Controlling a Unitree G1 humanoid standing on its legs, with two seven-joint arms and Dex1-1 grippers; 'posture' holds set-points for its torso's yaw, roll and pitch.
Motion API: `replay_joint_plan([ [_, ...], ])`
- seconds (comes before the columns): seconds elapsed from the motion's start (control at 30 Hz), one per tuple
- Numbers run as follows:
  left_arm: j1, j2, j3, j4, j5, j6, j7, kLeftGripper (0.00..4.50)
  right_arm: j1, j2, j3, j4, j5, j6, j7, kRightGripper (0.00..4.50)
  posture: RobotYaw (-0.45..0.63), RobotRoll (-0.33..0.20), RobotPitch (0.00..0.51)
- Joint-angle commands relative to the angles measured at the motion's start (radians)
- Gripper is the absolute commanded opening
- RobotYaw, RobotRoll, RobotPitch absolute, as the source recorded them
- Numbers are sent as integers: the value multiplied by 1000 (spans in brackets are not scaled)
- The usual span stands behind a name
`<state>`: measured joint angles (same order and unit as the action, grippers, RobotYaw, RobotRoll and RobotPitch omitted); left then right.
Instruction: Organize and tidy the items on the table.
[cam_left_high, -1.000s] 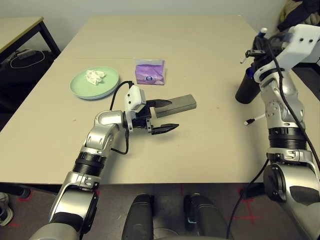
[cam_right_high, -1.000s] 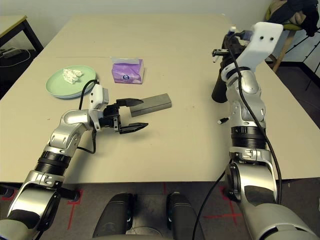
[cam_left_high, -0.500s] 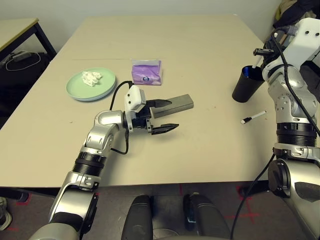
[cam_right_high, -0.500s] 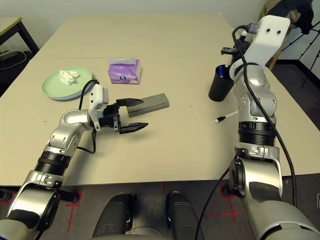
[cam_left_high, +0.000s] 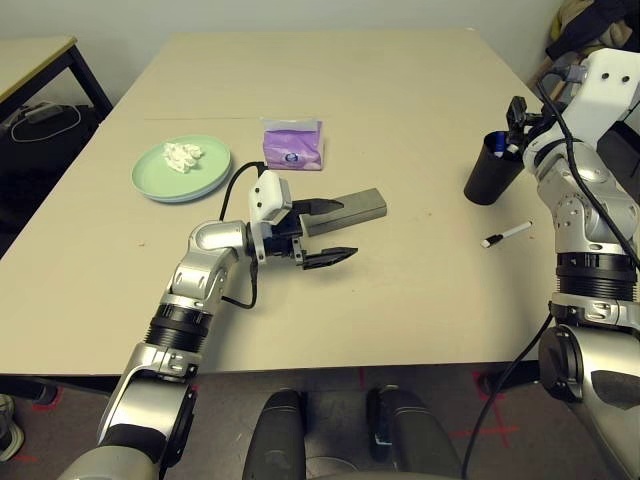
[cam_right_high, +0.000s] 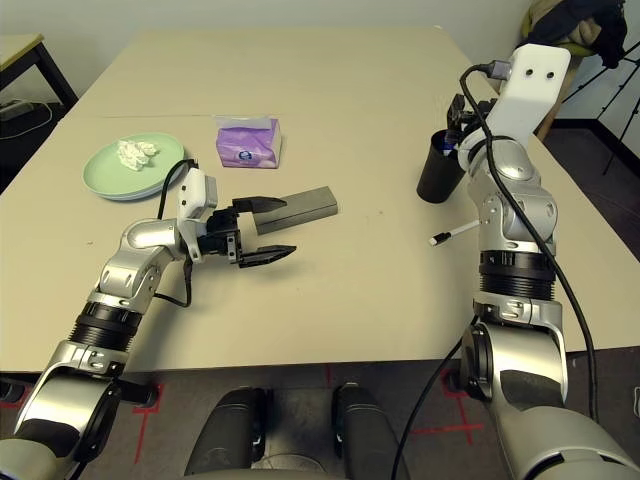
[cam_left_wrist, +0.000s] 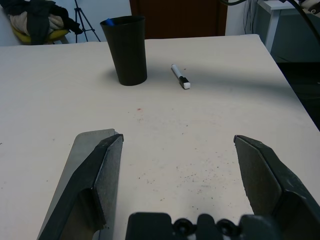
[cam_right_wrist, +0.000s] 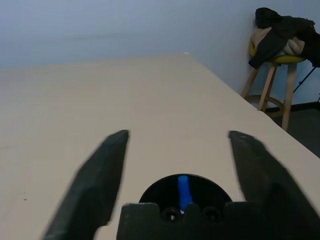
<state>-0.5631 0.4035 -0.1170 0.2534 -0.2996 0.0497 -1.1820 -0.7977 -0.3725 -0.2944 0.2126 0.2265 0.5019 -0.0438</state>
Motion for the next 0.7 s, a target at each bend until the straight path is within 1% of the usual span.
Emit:
replay_joint_plan([
  [0.03, 6, 3, 3, -14, -5, 2, 6, 4500, 17, -15, 15, 3, -14, -27, 40, 4475, 143, 0, 88],
  [0.13, 7, 1, 1, -14, -4, 2, 7, 4500, 16, -39, 81, 30, -25, -111, 182, 4475, 145, 0, 90],
  [0.2, 9, -1, 0, -17, -4, 3, 10, 4500, 32, -66, 141, 37, 31, -205, 446, 4475, 150, 0, 93],
  [0.27, 13, -1, -1, -22, -5, 4, 13, 4500, 76, -126, 215, 25, 88, -251, 750, 4475, 152, 0, 96],
  [0.33, 21, 1, -1, -29, -7, 4, 14, 4500, 104, -182, 268, 38, 102, -284, 942, 4475, 160, 0, 97],
  [0.4, 31, 3, 0, -38, -8, 4, 17, 4500, 107, -217, 303, 67, 104, -297, 1063, 4475, 162, 0, 99],
  [0.47, 43, 5, 1, -55, -11, 9, 23, 4500, 107, -235, 320, 78, 111, -284, 1138, 4475, 171, 0, 106],
  [0.57, 61, 11, 3, -80, -13, 17, 25, 4500, 98, -279, 378, 117, 68, -306, 1262, 4475, 180, 0, 114],
  [0.6, 63, 13, 4, -82, -13, 18, 26, 4500, 87, -300, 404, 150, 35, -345, 1304, 4475, 181, 0, 116],
  [0.7, 74, 20, 5, -102, -17, 27, 31, 4500, 65, -334, 438, 219, -21, -425, 1367, 4475, 190, 0, 123],
])
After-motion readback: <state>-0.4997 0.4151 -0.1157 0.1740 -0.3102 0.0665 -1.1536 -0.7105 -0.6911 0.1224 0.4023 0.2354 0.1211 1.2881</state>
